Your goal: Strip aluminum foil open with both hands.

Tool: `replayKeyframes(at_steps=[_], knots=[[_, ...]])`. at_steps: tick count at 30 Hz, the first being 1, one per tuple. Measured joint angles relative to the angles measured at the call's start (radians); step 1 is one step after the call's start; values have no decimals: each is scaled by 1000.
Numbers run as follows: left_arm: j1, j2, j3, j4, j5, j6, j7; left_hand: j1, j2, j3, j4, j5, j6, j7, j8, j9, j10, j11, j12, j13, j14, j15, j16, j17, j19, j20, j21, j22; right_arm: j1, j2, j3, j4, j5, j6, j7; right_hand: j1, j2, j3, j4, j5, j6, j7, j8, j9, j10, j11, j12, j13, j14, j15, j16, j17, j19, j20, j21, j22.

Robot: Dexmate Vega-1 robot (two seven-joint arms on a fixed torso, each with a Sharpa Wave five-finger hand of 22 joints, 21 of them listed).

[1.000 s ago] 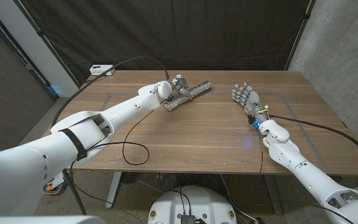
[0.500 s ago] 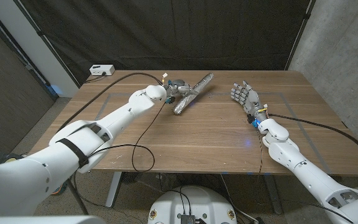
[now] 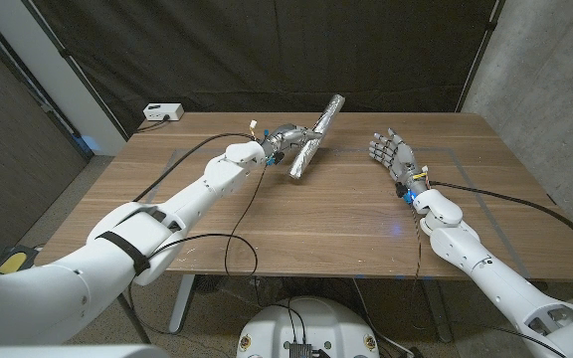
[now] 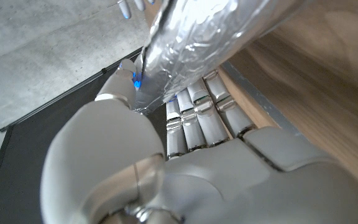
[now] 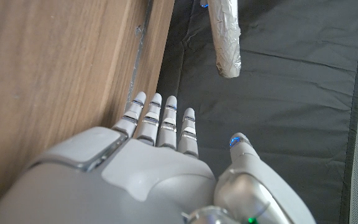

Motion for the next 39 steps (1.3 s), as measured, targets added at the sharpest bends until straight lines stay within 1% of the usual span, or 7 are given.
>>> replayKeyframes(at_steps=[6, 18, 24, 26, 31, 38, 39], knots=[[13, -27, -38, 42, -71, -37, -50, 0, 0, -3, 3, 0, 0, 0, 0, 14, -30, -9, 2, 14, -54, 8, 0, -10, -18, 0, -9, 0, -4, -6, -2, -15, -7, 0, -4, 0, 0, 0, 0, 0, 0, 0, -4, 0, 0, 0, 0, 0, 0, 0, -3, 0, 0, 0, -7, 0], [31, -73, -100, 91, -222, -59, -155, 0, 0, -3, 3, 0, 0, 0, 0, 32, -38, -14, 0, 22, -73, 16, 0, -14, -21, -4, -17, 0, -17, -25, -6, -55, -26, 0, -11, 0, 0, 2, -2, 0, 0, 0, -4, 0, 4, -4, 0, 0, 0, 0, -3, 0, 0, 0, -7, 0], [49, -120, -158, 130, -307, -60, -215, 0, 0, -7, 7, 0, -1, -1, 0, 36, -41, -16, -4, 19, -81, 17, 0, -19, -25, -8, -17, 0, -22, -36, -9, -79, -31, 1, -12, 0, 0, 3, -3, 0, 0, 0, -4, 0, 6, -5, 0, 0, 0, 0, -3, -2, 0, 0, -7, 0], [49, -120, -158, 130, -330, -60, -230, 0, 0, -7, 7, 0, -2, -2, 0, 36, -42, -18, -4, 19, -84, 17, 0, -19, -25, -7, -17, 0, -23, -40, -11, -89, -38, 2, -13, 0, 0, 3, -3, 0, 0, 0, -4, 0, 6, -5, 0, 0, 0, 0, -3, -2, 0, 0, -7, 0], [58, -156, -198, 164, -383, -57, -266, 0, 0, -7, 7, -1, -2, -2, 0, 38, -43, -18, -4, 15, -86, 15, 0, -21, -25, -7, -17, 0, -29, -59, -16, -131, -70, 3, -31, 2, -2, 11, -11, 0, 0, 0, -4, 0, 9, -9, 0, 0, 5, -5, -3, -2, 7, -7, -11, 0], [69, -193, -243, 197, -449, -38, -303, 0, 0, -7, 7, -1, -6, -6, 0, 41, -46, -21, -8, 14, -88, 13, 5, -24, -24, -8, -17, 0, -39, -94, -21, -214, -153, -3, -94, 35, -22, 20, -39, 4, 8, 0, -4, 0, 27, -16, 0, 0, 21, -14, -3, -2, 18, 4, -11, -1], [71, -199, -250, 202, -455, -36, -306, 0, 0, -7, 7, -1, -7, -7, 0, 41, -46, -22, -8, 14, -88, 13, 5, -24, -22, -10, -17, 0, -39, -97, -22, -223, -172, -6, -107, 41, -17, 22, -42, 5, 10, 1, -4, 0, 29, -18, 0, 0, 21, -14, -3, -2, 22, 7, -11, -2]])
